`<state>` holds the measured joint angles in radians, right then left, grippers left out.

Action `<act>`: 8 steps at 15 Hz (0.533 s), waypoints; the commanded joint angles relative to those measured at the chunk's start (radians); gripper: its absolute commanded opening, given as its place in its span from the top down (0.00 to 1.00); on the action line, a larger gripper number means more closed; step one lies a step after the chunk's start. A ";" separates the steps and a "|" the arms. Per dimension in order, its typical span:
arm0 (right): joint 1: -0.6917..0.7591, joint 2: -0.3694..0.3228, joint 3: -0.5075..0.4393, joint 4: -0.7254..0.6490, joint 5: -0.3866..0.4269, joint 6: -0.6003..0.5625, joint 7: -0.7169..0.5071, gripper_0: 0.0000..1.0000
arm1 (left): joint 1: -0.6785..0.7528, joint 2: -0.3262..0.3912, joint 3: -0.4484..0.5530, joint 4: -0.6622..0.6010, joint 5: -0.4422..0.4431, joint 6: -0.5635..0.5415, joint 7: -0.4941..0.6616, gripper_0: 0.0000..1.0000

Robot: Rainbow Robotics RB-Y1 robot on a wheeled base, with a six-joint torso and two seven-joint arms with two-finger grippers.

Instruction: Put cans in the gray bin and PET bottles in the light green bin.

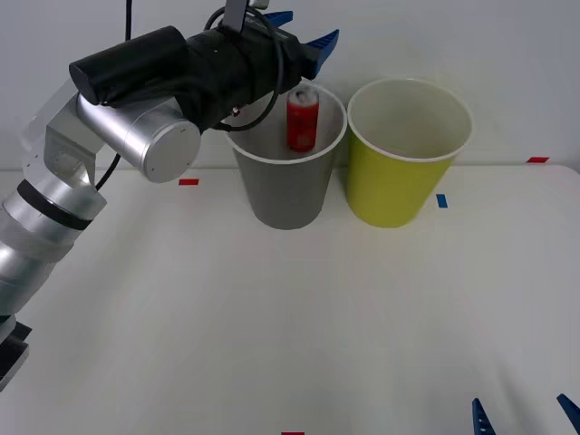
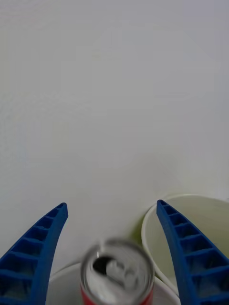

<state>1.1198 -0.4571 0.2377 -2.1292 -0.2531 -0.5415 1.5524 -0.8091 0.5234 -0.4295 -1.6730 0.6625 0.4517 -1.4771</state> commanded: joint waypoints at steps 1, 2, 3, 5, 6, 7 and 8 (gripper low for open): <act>0.000 0.000 0.000 0.000 0.000 0.000 0.000 0.00 | 0.057 0.053 0.003 -0.086 0.022 0.021 0.009 0.00; 0.000 0.000 0.000 0.000 0.000 0.000 0.000 0.00 | 0.088 0.067 0.017 -0.122 0.022 0.019 0.011 0.00; 0.000 0.000 0.000 0.000 0.000 0.000 0.000 0.00 | 0.116 0.090 0.029 -0.154 0.022 0.019 0.011 0.00; 0.000 0.000 0.000 0.000 0.000 0.000 0.000 0.00 | 0.182 0.147 0.071 -0.243 0.023 0.019 0.014 0.00; 0.000 0.000 0.000 0.000 0.000 0.000 0.000 0.00 | 0.225 0.164 0.100 -0.286 0.023 0.019 0.014 0.00; 0.000 0.000 0.000 0.000 0.000 0.000 0.000 0.00 | 0.295 0.178 0.144 -0.352 0.019 0.019 0.012 0.00; 0.000 0.000 0.000 0.000 0.000 0.000 0.000 0.00 | 0.354 0.179 0.176 -0.399 0.012 0.019 0.012 0.00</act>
<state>1.1198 -0.4571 0.2378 -2.1292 -0.2531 -0.5415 1.5524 -0.5226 0.6914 -0.2991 -2.0097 0.6822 0.4709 -1.4643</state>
